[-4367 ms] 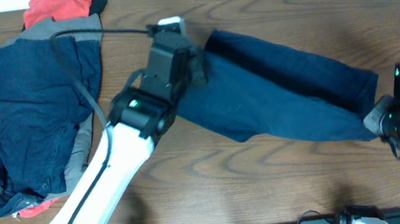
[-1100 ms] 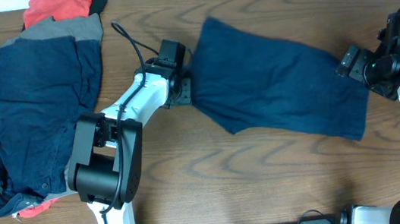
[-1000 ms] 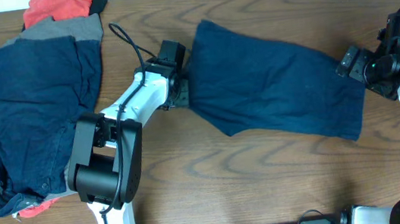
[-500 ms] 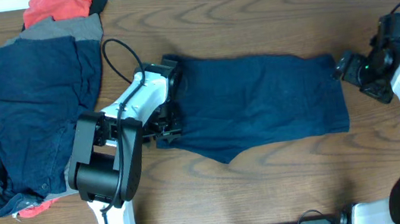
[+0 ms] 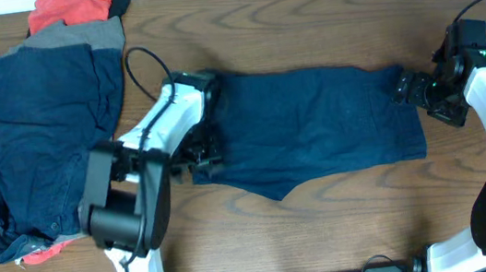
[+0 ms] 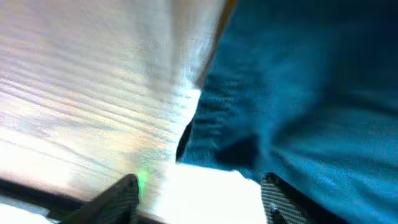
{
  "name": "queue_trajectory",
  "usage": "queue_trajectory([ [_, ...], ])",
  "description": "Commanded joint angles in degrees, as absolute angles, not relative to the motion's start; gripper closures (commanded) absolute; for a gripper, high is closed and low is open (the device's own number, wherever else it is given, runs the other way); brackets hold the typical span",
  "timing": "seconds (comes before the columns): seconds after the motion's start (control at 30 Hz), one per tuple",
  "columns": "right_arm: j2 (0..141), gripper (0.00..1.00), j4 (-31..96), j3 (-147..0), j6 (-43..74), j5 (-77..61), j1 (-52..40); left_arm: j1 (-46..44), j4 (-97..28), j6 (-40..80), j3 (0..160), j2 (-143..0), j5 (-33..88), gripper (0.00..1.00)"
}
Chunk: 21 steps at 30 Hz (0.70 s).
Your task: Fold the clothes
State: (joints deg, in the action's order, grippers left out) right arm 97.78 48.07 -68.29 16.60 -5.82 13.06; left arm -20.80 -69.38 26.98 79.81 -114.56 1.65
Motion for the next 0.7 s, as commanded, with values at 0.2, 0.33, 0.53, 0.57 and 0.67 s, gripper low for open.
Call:
queue_trajectory([
  [0.2, 98.7, 0.15, 46.9, -67.4, 8.5, -8.7, 15.8, -20.8, -64.5, 21.0, 85.3, -99.5, -5.5, 0.16],
  [0.33, 99.5, 0.16, 46.5, -67.3, 5.4, -13.0, 18.2, -20.8, -61.5, 19.0, 85.3, -96.0, -5.5, 0.16],
  [0.53, 103.7, 0.17, 46.2, -67.3, 1.0, -19.7, 21.0, -20.8, -57.8, 16.1, 85.3, -94.6, -5.5, 0.16],
  [0.57, 104.8, 0.17, 45.9, -67.3, 0.9, -20.2, 21.1, -20.8, -57.5, 16.1, 85.3, -94.6, -5.5, 0.16],
  [0.67, 107.8, 0.21, 44.7, -67.3, 0.8, -22.2, 21.1, -20.8, -56.5, 16.1, 85.3, -94.6, -5.5, 0.16],
])
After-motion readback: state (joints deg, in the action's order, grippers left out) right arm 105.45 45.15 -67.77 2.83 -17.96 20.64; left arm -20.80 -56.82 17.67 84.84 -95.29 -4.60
